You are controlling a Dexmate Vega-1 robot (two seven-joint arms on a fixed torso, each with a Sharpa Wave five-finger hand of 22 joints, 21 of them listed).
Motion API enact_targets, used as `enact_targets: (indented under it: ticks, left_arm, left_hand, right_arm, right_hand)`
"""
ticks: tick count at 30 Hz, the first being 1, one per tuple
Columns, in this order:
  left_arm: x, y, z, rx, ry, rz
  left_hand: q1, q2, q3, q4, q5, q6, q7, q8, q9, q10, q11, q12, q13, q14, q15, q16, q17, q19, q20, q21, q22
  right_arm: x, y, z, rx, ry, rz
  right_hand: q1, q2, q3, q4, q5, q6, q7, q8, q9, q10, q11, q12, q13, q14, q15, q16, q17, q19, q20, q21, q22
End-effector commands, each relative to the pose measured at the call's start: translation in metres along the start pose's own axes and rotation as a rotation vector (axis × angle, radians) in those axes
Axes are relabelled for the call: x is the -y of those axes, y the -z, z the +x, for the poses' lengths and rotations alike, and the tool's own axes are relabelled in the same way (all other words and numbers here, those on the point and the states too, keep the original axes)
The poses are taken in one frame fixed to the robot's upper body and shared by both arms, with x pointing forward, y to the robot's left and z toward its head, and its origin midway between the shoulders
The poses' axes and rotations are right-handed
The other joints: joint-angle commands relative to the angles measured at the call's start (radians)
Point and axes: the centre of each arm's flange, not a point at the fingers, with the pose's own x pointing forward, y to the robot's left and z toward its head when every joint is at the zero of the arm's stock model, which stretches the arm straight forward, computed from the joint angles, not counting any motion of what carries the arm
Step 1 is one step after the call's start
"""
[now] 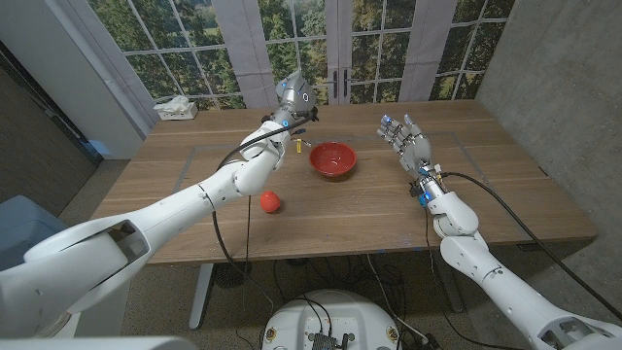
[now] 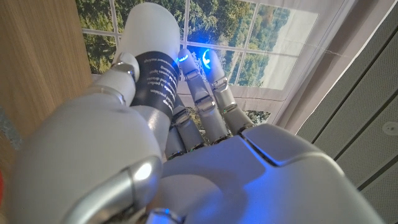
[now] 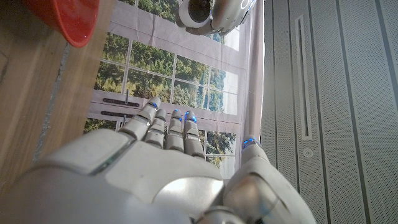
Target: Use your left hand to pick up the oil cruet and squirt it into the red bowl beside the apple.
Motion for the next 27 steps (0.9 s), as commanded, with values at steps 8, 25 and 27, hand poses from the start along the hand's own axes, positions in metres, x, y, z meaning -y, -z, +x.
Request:
enact_targets:
  ticks: [8, 25, 27]
  left_arm:
    - [-0.006, 0.007, -0.023, -0.170, 0.102, -0.367]
    - [-0.009, 0.024, -0.051, -0.267, 0.240, -0.707]
    - [-0.010, 0.027, -0.055, -0.281, 0.256, -0.745]
  left_hand:
    - [0.007, 0.046, -0.003, 0.006, 0.007, 0.035, 0.015, -0.011, -0.001, 0.021, -0.006, 0.010, 0.169, 0.013, -0.099, -0.006, -0.011, 0.019, -0.131, -0.010, 0.001]
    - [-0.016, 0.049, -0.002, 0.006, 0.008, 0.045, 0.032, -0.022, -0.003, 0.029, -0.006, 0.012, 0.153, 0.021, -0.098, -0.007, -0.025, 0.025, -0.132, -0.021, -0.002]
    - [-0.017, 0.049, -0.001, 0.005, 0.009, 0.046, 0.035, -0.024, -0.004, 0.030, -0.006, 0.012, 0.151, 0.021, -0.098, -0.007, -0.027, 0.027, -0.132, -0.022, -0.002]
  right_arm:
    - [-0.005, -0.003, 0.003, -0.035, 0.009, -0.032]
    - [-0.011, -0.003, 0.008, -0.054, -0.004, -0.045]
    - [-0.012, -0.004, 0.009, -0.055, -0.006, -0.045]
  right_hand:
    - [-0.005, -0.002, 0.001, -0.009, -0.001, 0.000, -0.006, 0.004, 0.003, 0.004, -0.002, 0.001, 0.002, 0.003, 0.007, 0.005, 0.002, 0.004, 0.007, -0.001, 0.003]
    - [-0.005, -0.002, 0.002, -0.010, -0.001, 0.000, -0.007, 0.003, 0.003, 0.005, -0.002, 0.002, 0.002, 0.004, 0.007, 0.005, 0.001, 0.005, 0.007, -0.001, 0.003]
    - [-0.006, -0.001, 0.002, -0.010, -0.001, 0.000, -0.007, 0.003, 0.003, 0.004, -0.002, 0.001, 0.002, 0.004, 0.006, 0.005, 0.001, 0.005, 0.007, -0.001, 0.003]
